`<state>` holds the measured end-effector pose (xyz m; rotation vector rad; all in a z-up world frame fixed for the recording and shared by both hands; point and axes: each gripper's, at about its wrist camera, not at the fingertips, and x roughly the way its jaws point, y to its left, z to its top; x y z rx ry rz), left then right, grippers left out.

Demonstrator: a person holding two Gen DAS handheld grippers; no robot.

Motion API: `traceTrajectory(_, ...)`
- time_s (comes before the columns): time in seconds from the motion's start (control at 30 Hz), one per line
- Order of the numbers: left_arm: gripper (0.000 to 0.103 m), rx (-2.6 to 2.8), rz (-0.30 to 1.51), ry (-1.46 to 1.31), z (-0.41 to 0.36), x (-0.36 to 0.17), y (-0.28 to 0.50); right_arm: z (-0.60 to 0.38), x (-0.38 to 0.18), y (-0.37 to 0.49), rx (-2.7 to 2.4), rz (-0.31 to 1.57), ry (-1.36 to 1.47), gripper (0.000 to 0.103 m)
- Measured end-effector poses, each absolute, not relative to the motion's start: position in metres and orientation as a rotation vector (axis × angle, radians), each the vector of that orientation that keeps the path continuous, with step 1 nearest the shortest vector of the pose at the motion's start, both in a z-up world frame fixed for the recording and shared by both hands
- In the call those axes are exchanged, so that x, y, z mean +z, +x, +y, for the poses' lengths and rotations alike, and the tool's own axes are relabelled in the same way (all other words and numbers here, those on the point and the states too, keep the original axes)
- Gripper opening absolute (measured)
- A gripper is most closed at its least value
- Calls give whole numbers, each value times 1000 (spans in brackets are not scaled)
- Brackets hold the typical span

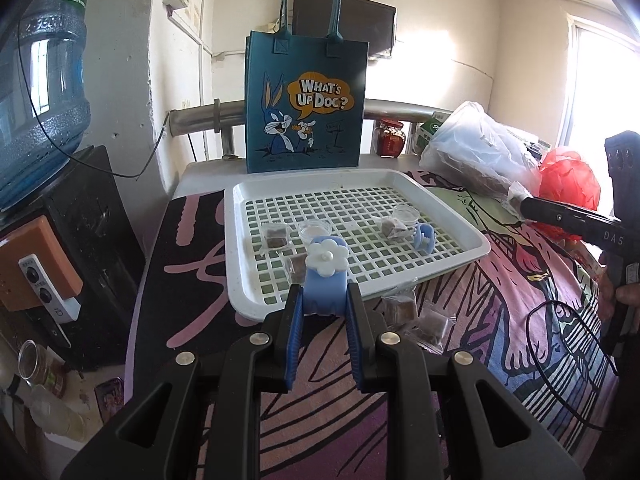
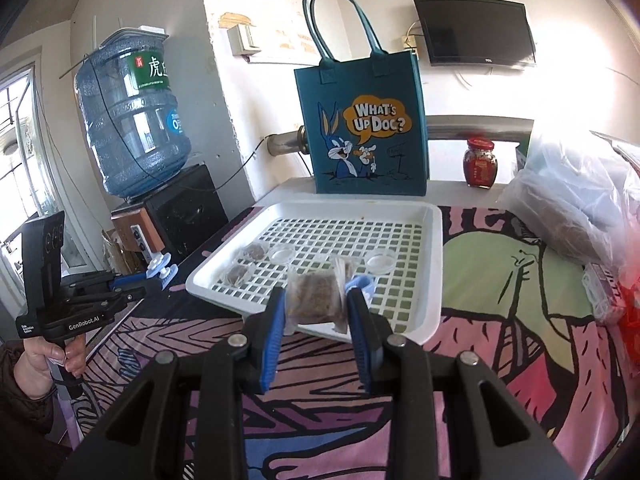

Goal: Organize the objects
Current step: 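Lower the bagged cube into the tray with the right tool while the left tool releases the clip there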

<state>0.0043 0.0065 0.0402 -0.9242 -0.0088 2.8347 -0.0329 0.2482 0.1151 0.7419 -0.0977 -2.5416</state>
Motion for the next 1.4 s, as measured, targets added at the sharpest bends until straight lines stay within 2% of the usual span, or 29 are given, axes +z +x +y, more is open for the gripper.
traceTrajectory(0.27, 19, 2765, 2, -994, 25, 47, -59, 251, 132, -94, -2499, -134, 796, 30)
traceTrajectory(0.43, 19, 2708, -17, -1123, 42, 19, -102, 241, 100, -139, -2507, -100, 966, 30)
traceTrajectory(0.67, 19, 2711, -5, -1223, 56, -9, -125, 232, 55, -174, -2558, -33, 1133, 30)
traceTrajectory(0.8, 21, 2711, -1, -1275, 58, -21, -132, 228, 44, -185, -2564, -22, 1196, 35)
traceTrajectory(0.83, 26, 2712, 3, -1274, 58, -22, -131, 228, 45, -185, -2573, -20, 1202, 37)
traceTrajectory(0.9, 35, 2717, -3, -1234, 58, -16, -126, 231, 51, -179, -2591, -50, 1170, 52)
traceTrajectory(0.97, 59, 2732, -23, -1147, 56, -2, -117, 239, 65, -166, -2617, -115, 1083, 57)
traceTrajectory(1.07, 81, 2781, -41, -983, 50, 25, -93, 251, 94, -139, -2631, -198, 929, 57)
traceTrajectory(1.13, 88, 2814, -47, -901, 45, 41, -76, 258, 112, -117, -2622, -240, 819, 59)
traceTrajectory(1.23, 94, 2798, -84, -846, 36, 53, -50, 262, 130, -82, -2603, -260, 689, 68)
traceTrajectory(1.4, 95, 2740, -112, -937, 37, 36, -23, 264, 130, -40, -2601, -252, 614, 70)
